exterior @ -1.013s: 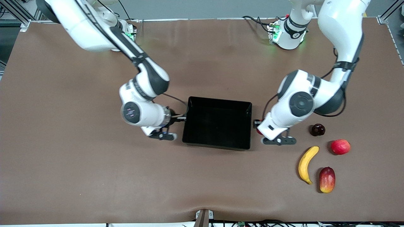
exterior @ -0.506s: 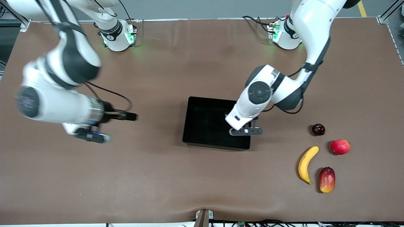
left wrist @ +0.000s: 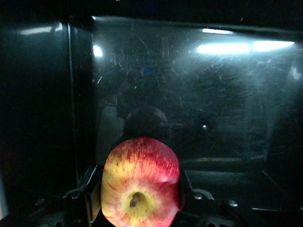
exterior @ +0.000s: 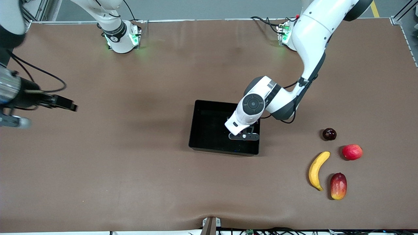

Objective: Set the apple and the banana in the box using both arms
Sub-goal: 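Open the left gripper to release the apple and move back toward the banana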

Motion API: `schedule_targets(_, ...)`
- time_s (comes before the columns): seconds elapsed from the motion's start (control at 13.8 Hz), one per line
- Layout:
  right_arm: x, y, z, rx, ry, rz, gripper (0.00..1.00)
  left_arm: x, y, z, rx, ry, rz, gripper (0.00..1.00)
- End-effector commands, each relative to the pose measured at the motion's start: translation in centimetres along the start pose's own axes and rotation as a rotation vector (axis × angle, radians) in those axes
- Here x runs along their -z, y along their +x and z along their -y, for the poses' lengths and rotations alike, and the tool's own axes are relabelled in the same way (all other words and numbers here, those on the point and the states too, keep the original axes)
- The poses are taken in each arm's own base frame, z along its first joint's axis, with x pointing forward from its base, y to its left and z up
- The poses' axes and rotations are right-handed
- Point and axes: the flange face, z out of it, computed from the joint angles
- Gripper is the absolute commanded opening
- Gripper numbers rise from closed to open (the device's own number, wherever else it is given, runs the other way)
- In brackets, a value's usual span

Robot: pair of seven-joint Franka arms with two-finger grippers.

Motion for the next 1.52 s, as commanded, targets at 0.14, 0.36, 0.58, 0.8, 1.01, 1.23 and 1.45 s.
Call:
schedule_targets(0.14, 5.9, -3.6, -6.4, 0.082, -0.041, 0.02, 1.0, -0.6, 0.1, -0.2, -0.016, 0.016, -0.01, 1.0)
schedule_targets(0.36, 8.5, -6.7, -9.3, 0.044, -0.042, 0.002, 1.0, 1.9, 0.4, 0.1, -0.006, 0.01, -0.04, 1.0)
schedule_targets(0.58, 8.2, -8.2, -9.4, 0.049, -0.06, -0.018, 1.0, 8.5, 1.0, 1.9, 0.03, 0.003, -0.093, 1.0)
schedule_targets(0.8, 7.5, -8.2, -9.4, 0.05, -0.059, -0.01, 1.0, 15.2, 3.4, 7.5, 0.116, 0.012, -0.082, 1.0)
schedule_targets(1.01, 7.5, -8.3, -8.9, 0.06, -0.047, -0.012, 1.0, 16.9, 6.0, 14.2, 0.04, 0.023, -0.077, 1.0)
schedule_targets(1.23, 7.4, -8.2, -7.2, 0.095, -0.05, -0.022, 1.0, 16.7, 8.0, 21.1, -0.116, 0.02, -0.067, 1.0)
schedule_targets(1.45, 7.3, -8.3, -6.3, 0.116, -0.052, -0.021, 1.0, 14.6, 9.9, 27.2, -0.244, 0.009, -0.066, 1.0)
